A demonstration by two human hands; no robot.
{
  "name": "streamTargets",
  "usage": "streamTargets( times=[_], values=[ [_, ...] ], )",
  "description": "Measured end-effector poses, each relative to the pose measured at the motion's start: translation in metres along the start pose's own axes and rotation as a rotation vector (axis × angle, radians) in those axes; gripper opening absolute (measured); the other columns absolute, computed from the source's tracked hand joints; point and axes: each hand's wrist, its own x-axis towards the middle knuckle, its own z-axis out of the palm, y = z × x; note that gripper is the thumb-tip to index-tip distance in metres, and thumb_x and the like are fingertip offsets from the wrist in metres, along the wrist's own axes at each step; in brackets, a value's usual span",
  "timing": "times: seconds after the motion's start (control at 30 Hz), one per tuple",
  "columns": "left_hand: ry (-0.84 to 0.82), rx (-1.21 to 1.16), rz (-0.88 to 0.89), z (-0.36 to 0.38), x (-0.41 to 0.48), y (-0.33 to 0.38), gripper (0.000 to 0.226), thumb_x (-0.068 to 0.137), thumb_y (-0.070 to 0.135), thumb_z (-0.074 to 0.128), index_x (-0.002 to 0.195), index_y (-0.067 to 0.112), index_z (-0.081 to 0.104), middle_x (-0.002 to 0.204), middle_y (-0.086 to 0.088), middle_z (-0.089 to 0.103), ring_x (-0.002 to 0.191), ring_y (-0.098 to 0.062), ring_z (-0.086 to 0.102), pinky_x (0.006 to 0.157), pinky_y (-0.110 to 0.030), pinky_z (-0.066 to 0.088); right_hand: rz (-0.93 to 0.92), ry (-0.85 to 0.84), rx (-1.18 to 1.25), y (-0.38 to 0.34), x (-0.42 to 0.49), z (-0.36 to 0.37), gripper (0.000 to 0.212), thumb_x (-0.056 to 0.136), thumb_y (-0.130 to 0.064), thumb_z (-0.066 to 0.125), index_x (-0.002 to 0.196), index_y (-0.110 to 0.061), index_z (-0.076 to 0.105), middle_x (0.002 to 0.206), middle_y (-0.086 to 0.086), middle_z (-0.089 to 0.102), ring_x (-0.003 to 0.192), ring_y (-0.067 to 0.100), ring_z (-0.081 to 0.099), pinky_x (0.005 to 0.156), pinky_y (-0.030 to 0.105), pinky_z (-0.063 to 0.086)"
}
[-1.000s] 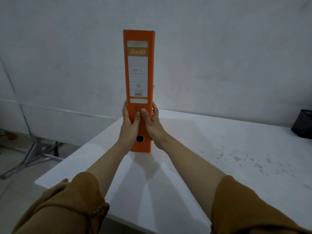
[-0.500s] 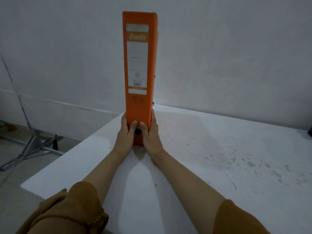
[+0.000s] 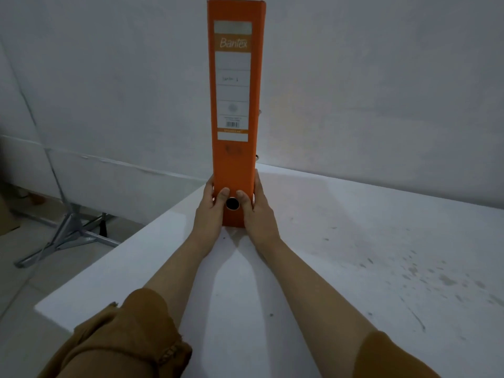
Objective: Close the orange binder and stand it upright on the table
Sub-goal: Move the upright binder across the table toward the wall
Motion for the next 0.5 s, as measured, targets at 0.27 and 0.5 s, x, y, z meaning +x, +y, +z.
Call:
streamTargets(
  times=[0.27, 0.5],
  values=[
    [0.153, -0.008, 0.021, 0.001, 0.017, -0.008, 0.048, 0.099, 0.035, 0.036, 0.145, 0.024, 0.031, 0.142, -0.004, 0.049, 0.128, -0.026, 0.049, 0.107, -0.041, 0.041, -0.017, -0.062, -0.058, 0.005, 0.009, 0.007, 0.066, 0.095, -0.054, 0.033, 0.150, -0.039, 0.001, 0.148, 0.002, 0.040, 0.129, 0.025, 0.048, 0.109, 0.047, 0.040],
    [0.246, 0.018, 0.019, 0.004, 0.033, -0.014, 0.048, 0.099, 0.036, 0.035, 0.146, 0.029, 0.031, 0.144, -0.002, 0.047, 0.130, -0.027, 0.048, 0.110, -0.047, 0.039, -0.016, -0.084, -0.144, 0.013, 0.023, 0.011, 0.066, 0.094, -0.058, 0.033, 0.148, -0.045, -0.003, 0.148, 0.000, 0.041, 0.127, 0.023, 0.050, 0.106, 0.044, 0.043]
  ],
)
